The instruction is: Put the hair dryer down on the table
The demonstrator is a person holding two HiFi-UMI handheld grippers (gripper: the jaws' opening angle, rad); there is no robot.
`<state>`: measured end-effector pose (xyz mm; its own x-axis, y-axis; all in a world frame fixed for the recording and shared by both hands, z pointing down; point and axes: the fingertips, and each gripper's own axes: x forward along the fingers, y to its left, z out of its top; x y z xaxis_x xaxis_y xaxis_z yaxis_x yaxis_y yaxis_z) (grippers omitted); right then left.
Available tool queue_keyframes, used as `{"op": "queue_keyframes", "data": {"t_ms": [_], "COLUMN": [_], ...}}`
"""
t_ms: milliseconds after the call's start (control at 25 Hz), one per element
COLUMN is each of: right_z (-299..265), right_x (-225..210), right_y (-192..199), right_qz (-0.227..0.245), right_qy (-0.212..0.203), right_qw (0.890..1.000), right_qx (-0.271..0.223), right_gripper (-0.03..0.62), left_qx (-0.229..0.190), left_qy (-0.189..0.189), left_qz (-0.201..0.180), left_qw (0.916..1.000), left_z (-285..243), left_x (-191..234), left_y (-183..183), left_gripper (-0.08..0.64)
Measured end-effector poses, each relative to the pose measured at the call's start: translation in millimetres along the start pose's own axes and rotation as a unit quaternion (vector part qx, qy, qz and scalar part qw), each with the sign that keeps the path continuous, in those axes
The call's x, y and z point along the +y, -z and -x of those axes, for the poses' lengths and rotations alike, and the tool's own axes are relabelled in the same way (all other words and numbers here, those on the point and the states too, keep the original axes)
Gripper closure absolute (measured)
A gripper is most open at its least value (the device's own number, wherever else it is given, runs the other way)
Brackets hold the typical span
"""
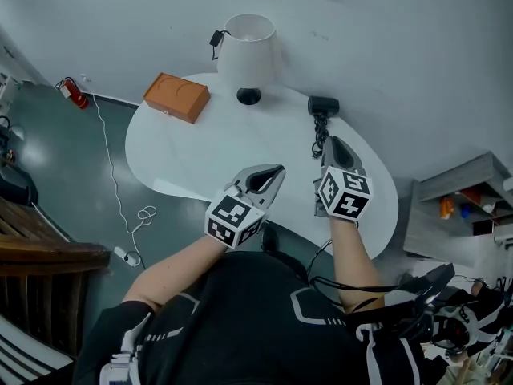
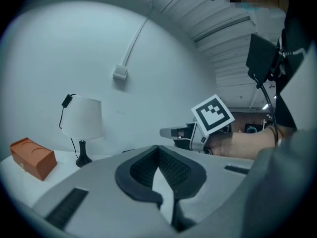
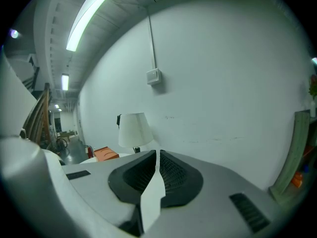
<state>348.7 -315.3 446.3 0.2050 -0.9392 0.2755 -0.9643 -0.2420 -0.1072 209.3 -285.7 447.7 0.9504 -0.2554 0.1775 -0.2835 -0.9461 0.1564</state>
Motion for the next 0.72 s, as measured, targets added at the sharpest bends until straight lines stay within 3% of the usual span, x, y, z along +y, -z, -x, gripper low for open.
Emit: {"op": "queue_keyframes", "data": {"t_ms": [360, 720], "right_z": [33.5, 46.7], "right_x": [8.1, 25.1], "right_y": [-7.4, -19.4], "right_qz": [0.004, 0.008], "right_qy": [-0.004, -0.004], "right_qw": [1.000, 0.999], "right_qx": [-0.014, -0.033], "right_gripper": [0.554, 0.554], "left_qx": [-0.012, -0.022], "left_qy": [0.007, -0.004], "left_qz": [0.000, -0.028], "left_qw": [0.9999, 0.9994], "left_z": [3.9, 6.1], "left_x": [-0.2, 3.6], "left_y": [-18.7, -30.5], "left_gripper": [0.555, 0.555]}}
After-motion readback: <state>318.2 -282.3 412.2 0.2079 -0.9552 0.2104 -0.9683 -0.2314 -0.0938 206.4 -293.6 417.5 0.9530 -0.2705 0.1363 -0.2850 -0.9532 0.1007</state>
